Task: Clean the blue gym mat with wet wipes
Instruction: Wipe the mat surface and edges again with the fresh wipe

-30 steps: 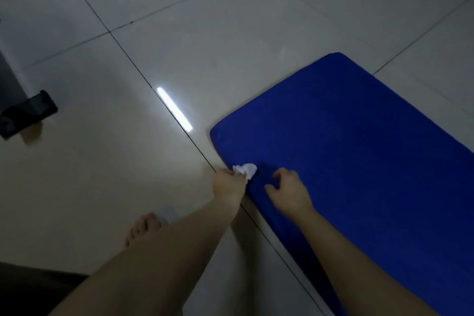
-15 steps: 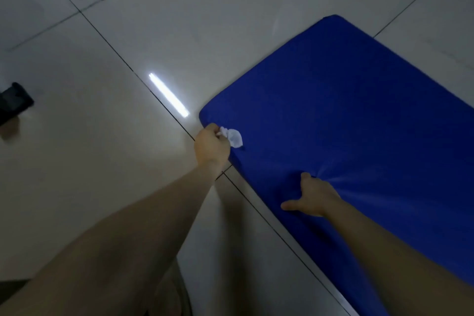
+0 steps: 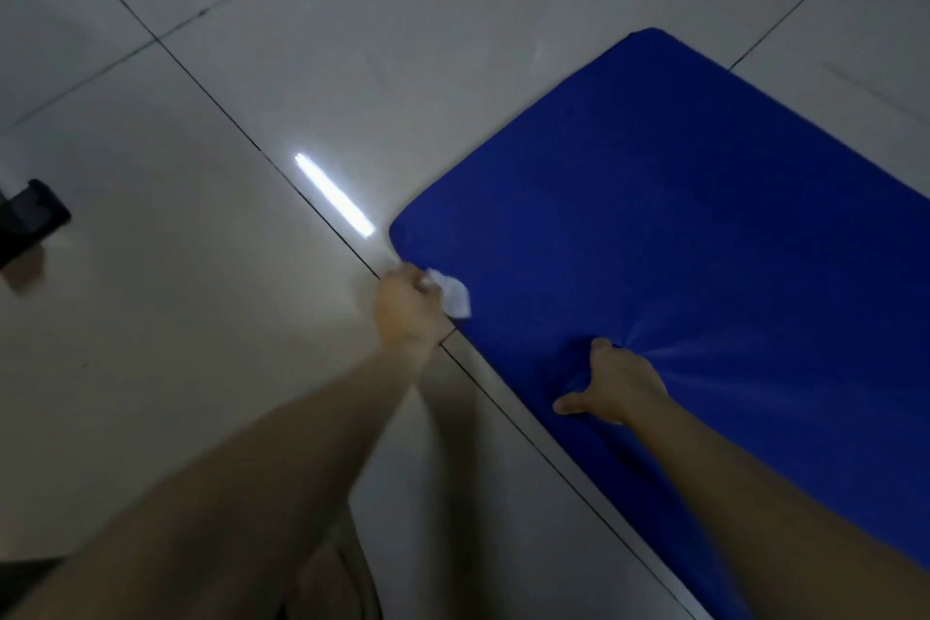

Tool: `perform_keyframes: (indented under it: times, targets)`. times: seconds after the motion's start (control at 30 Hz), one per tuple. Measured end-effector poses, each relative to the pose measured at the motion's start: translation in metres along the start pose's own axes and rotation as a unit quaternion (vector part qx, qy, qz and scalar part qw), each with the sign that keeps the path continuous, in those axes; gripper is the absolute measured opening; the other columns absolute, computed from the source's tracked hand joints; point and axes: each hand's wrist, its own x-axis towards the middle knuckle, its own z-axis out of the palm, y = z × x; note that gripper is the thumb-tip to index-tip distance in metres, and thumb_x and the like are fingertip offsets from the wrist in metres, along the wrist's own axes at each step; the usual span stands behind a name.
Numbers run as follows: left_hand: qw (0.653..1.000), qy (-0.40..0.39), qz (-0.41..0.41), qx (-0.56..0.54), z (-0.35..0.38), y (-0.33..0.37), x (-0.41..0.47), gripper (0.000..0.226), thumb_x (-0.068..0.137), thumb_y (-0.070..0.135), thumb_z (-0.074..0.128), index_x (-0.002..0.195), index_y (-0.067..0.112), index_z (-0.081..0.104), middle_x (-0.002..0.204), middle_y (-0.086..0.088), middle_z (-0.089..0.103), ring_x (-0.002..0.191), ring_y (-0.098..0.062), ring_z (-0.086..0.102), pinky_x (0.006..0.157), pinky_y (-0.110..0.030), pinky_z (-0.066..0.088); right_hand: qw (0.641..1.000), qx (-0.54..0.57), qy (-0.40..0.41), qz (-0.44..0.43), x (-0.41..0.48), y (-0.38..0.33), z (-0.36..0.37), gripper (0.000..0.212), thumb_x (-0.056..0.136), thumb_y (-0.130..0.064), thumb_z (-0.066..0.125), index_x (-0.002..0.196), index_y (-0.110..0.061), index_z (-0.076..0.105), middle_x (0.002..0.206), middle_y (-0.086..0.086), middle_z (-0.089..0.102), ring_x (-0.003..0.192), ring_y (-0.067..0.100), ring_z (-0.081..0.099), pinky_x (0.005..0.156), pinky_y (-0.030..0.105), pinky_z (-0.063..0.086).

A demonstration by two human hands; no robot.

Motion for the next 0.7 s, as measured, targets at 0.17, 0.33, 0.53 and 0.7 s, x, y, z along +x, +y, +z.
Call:
perform_keyframes:
  times: [0.17,0.33,0.53,0.7]
  targets:
    - [0.996,0.009,-0.073,-0.053,-0.012,0.001,0.042,0.012,0.095,0.009,0.054,0.084,0.012,0.054,0.086,-0.003,0.058,0.083,-0.019,0.057,0.077,-0.026,0.042,0.999,0.022,0.044,0.008,-0.013,0.0,0.003,0.113,0.069,-0.066,0.081,0.148,-0.007,0.026,0.138,0.016,0.049,0.12,0.029,0.056,0.09,0.037,0.054]
    - [0.975,0.012,-0.089,-0.203,0.012,0.017,-0.004,0.013,0.092,0.024,0.062,0.093,0.011,0.058,0.095,-0.006,0.066,0.085,-0.022,0.065,0.076,-0.035,0.056,0.994,0.07,0.08,-0.033,-0.04,0.016,0.007,0.063,0.088,-0.054,0.07,0.128,-0.014,0.041,0.127,0.009,0.047,0.095,0.023,0.059,0.081,0.042,0.057]
    - [0.993,0.004,-0.033,-0.11,0.004,0.009,-0.012,0.031,0.101,0.029,0.061,0.081,0.006,0.062,0.083,-0.008,0.065,0.073,-0.019,0.058,0.068,-0.031,0.047,0.994,0.066,-0.03,0.082,-0.053,0.067,0.021,0.128,0.069,-0.074,0.075,0.157,-0.009,0.009,0.158,0.015,0.027,0.132,0.031,0.047,0.098,0.047,0.052]
    - [0.98,-0.041,-0.096,-0.172,0.029,0.018,-0.066,0.023,0.097,0.033,0.067,0.084,0.014,0.067,0.083,0.003,0.067,0.077,-0.014,0.063,0.068,-0.027,0.047,0.996,0.046,-0.022,0.08,-0.044,0.066,0.028,0.142,0.058,-0.073,0.083,0.156,-0.008,0.002,0.155,0.018,0.027,0.132,0.034,0.046,0.093,0.044,0.053]
